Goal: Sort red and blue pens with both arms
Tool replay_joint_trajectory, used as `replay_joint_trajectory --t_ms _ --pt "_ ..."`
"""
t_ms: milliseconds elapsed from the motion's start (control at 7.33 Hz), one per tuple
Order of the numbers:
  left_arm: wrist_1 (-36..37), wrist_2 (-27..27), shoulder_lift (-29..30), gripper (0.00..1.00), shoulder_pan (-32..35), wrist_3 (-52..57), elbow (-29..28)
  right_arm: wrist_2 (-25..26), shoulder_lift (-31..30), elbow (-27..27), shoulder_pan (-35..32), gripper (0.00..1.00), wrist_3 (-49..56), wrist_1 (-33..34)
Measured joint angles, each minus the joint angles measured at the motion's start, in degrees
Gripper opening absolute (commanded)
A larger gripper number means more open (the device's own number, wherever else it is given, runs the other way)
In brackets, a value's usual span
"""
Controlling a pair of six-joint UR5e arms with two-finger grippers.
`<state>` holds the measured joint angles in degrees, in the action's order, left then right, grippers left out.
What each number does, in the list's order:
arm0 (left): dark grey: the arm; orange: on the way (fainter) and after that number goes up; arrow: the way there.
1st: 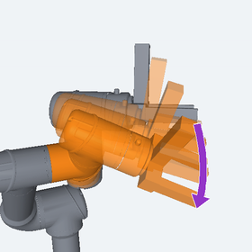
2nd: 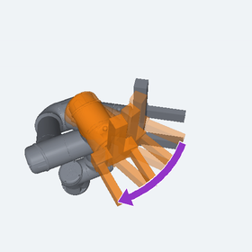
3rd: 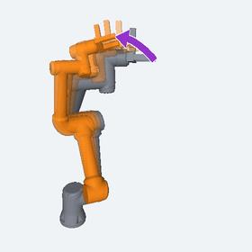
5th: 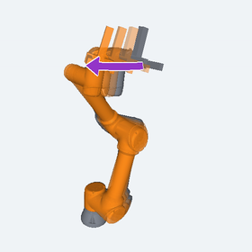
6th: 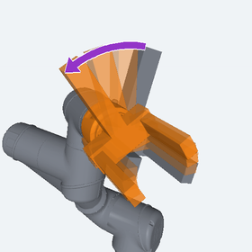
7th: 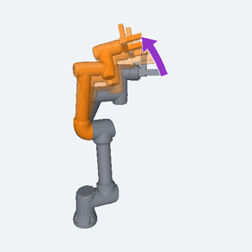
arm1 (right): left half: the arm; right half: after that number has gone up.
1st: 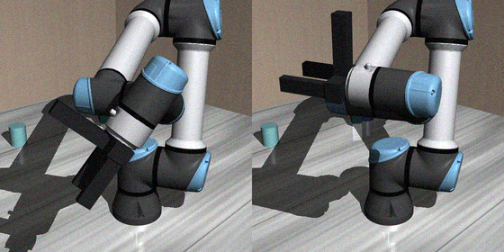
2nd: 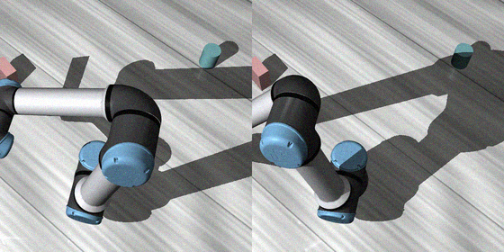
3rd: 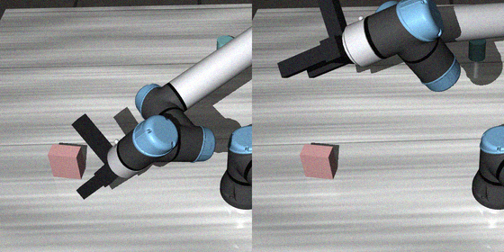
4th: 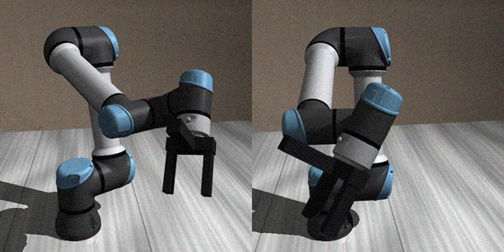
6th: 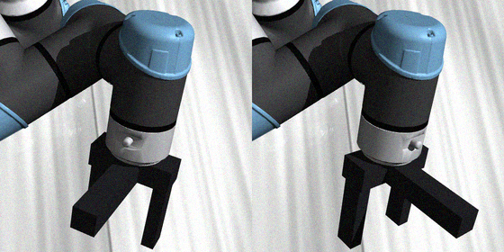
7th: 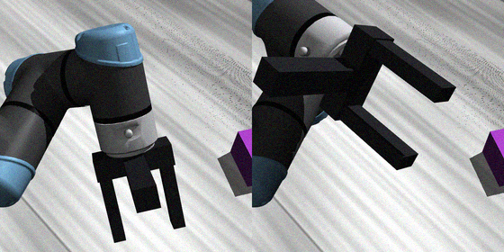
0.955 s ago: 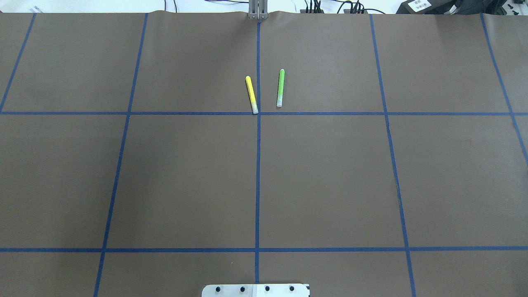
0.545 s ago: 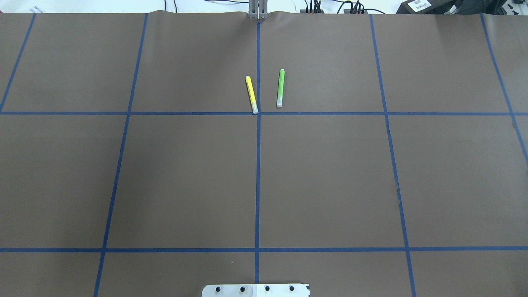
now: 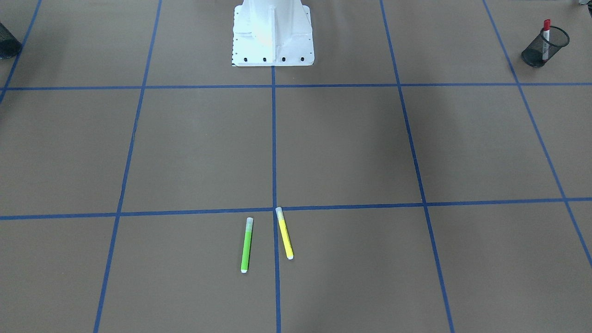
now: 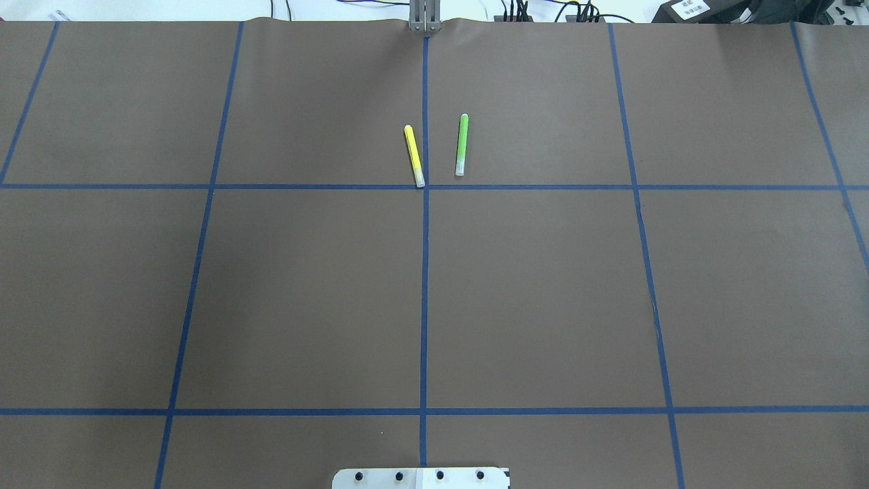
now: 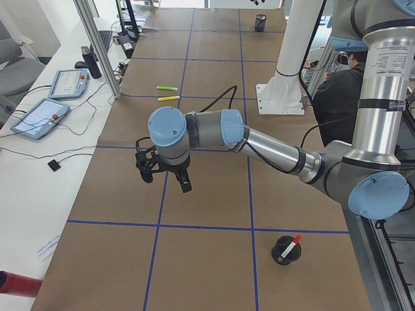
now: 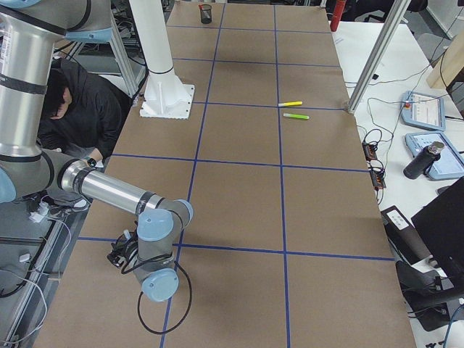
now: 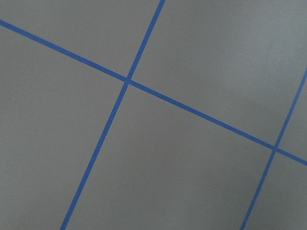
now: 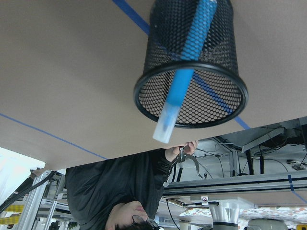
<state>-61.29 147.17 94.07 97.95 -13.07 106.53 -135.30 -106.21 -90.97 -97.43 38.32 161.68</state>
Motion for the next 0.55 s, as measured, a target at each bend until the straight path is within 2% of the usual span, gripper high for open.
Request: replay_joint_trajectory --t_ms 409,545 --pt "-1.99 -0.1 0.29 1.0 -0.81 -0.3 -2.7 0.68 10.59 -0.38 -0.04 1.0 -14.34 -8.86" --pt "-3.48 -0.51 0.41 1.0 -1.97 -0.66 -3.65 0.67 14.36 -0.54 -0.02 1.0 -20.01 -14.37"
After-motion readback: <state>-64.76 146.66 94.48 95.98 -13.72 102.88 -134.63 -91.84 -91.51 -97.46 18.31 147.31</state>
